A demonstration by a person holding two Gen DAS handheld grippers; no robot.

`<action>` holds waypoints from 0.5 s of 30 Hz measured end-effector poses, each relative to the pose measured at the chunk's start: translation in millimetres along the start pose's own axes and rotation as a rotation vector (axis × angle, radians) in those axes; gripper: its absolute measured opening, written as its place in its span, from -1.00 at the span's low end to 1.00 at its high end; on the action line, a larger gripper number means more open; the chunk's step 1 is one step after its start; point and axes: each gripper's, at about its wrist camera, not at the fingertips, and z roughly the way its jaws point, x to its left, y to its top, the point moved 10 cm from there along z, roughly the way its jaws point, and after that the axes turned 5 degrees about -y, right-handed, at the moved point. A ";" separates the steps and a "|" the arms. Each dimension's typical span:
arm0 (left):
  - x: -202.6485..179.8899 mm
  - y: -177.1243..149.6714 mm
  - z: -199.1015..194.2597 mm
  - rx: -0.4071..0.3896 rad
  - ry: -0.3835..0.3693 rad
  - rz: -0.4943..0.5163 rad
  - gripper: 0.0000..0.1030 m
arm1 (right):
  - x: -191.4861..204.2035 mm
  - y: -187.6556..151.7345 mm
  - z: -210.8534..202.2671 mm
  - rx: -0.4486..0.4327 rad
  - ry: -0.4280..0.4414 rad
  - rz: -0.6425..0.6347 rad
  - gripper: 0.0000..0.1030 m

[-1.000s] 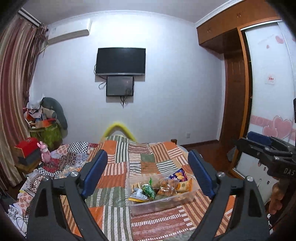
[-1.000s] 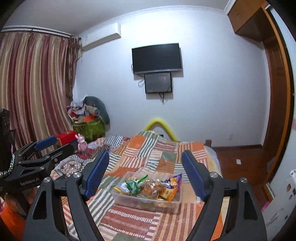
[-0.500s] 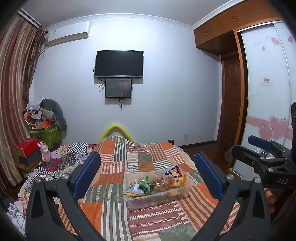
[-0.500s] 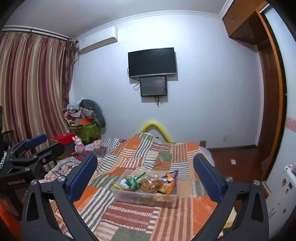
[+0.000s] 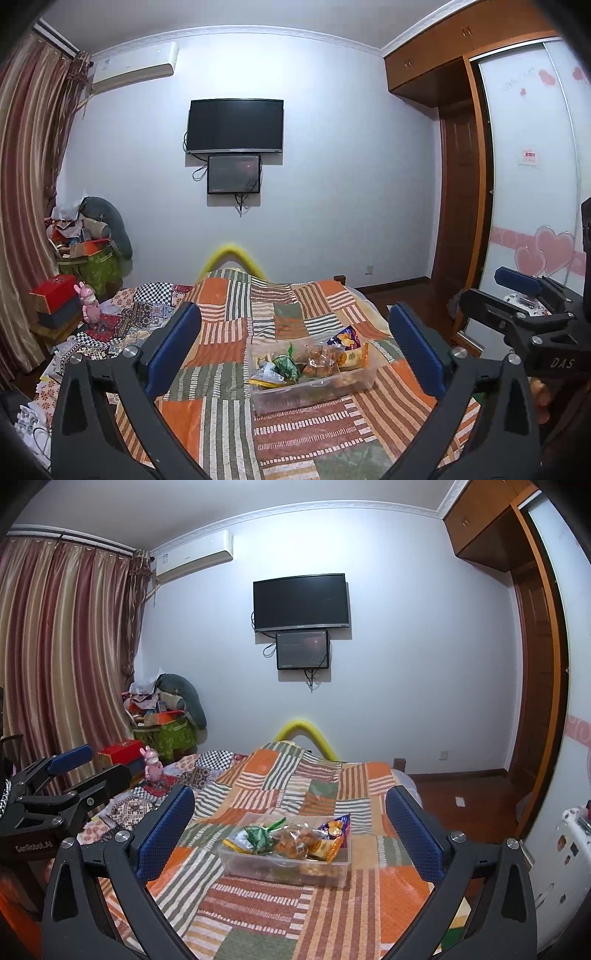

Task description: Organize snacks

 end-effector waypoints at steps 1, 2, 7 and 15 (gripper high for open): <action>-0.1 -0.3 0.1 0.001 -0.001 -0.001 1.00 | -0.7 -0.3 0.0 0.001 -0.003 0.000 1.00; -0.3 -0.6 0.3 0.002 -0.002 -0.002 1.00 | -1.3 -0.1 -0.1 0.001 -0.005 0.001 1.00; 0.1 -0.8 -0.4 0.003 -0.002 -0.001 1.00 | -2.4 -0.9 -1.6 0.003 -0.009 0.001 1.00; 1.5 -2.0 0.7 0.005 -0.005 -0.006 1.00 | -6.5 -1.7 -2.1 0.005 -0.016 0.010 1.00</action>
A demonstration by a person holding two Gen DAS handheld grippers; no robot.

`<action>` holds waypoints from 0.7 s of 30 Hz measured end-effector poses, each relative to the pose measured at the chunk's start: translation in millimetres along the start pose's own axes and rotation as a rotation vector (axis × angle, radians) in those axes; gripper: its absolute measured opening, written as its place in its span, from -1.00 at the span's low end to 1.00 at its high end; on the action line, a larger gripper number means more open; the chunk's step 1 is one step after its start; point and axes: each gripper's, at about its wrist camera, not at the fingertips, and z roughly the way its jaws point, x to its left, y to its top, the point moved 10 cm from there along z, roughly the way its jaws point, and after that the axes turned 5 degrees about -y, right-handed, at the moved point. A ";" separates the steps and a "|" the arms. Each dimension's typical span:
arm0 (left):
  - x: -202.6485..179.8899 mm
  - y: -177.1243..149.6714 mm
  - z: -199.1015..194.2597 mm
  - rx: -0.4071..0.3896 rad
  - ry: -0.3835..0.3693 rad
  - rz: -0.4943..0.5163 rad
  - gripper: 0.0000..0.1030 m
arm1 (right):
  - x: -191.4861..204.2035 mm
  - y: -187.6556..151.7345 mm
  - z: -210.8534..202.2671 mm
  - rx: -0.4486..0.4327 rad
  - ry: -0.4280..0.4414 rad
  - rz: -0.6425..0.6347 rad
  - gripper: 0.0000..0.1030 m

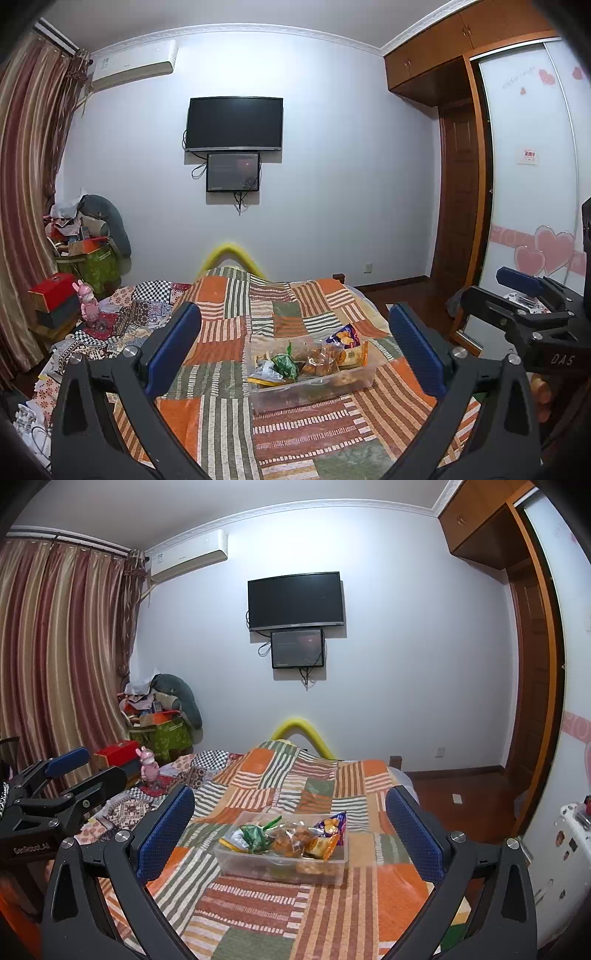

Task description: Organize snacks

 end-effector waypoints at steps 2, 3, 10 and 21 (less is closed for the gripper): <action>0.2 0.0 0.8 0.001 -0.001 -0.003 1.00 | -0.5 0.2 0.1 0.000 -0.003 -0.002 1.00; 0.5 -0.3 1.0 0.002 -0.001 -0.005 1.00 | -0.4 0.4 0.1 -0.001 -0.006 -0.004 1.00; 2.1 -0.1 3.3 0.004 -0.002 -0.010 1.00 | 0.2 1.9 -0.5 -0.004 -0.015 -0.013 1.00; -2.0 -6.9 12.4 0.033 -0.027 -0.020 1.00 | -1.9 2.5 1.0 0.007 -0.008 0.001 1.00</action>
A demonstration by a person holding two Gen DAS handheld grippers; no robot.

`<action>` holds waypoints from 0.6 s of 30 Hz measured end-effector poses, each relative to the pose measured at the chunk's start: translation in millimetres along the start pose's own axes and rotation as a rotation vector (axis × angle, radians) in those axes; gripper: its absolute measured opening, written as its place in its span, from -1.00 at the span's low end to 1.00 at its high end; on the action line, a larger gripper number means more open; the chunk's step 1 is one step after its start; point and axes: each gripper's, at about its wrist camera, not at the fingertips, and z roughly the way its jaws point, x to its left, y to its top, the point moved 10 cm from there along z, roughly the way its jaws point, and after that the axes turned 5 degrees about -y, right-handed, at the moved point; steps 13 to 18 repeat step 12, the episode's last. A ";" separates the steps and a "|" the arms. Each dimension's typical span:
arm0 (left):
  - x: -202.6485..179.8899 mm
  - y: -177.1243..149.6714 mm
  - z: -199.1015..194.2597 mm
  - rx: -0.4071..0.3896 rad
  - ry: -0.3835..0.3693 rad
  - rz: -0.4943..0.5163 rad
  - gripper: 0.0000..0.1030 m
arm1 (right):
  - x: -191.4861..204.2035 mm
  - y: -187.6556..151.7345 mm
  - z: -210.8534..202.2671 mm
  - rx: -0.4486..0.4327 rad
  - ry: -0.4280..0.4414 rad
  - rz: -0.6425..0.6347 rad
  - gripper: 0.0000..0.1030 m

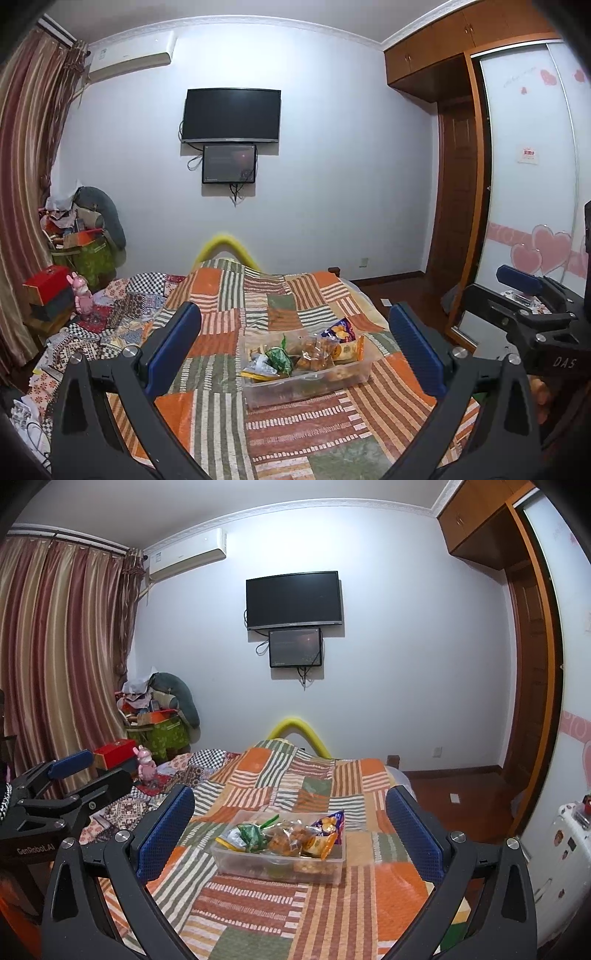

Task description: Organize snacks

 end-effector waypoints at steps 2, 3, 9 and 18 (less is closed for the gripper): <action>-0.2 -0.9 1.4 0.004 -0.002 -0.005 1.00 | -1.1 -0.9 1.3 0.002 0.001 0.005 1.00; -0.4 -1.0 1.9 0.004 -0.001 -0.005 1.00 | -2.0 -0.6 1.6 0.004 0.000 0.007 1.00; -2.2 -4.1 4.7 0.009 0.003 0.003 1.00 | -4.2 -2.3 3.5 0.007 -0.003 0.014 1.00; -2.5 -6.1 5.9 0.012 0.008 0.009 1.00 | -4.2 -2.5 4.9 0.010 -0.004 0.015 1.00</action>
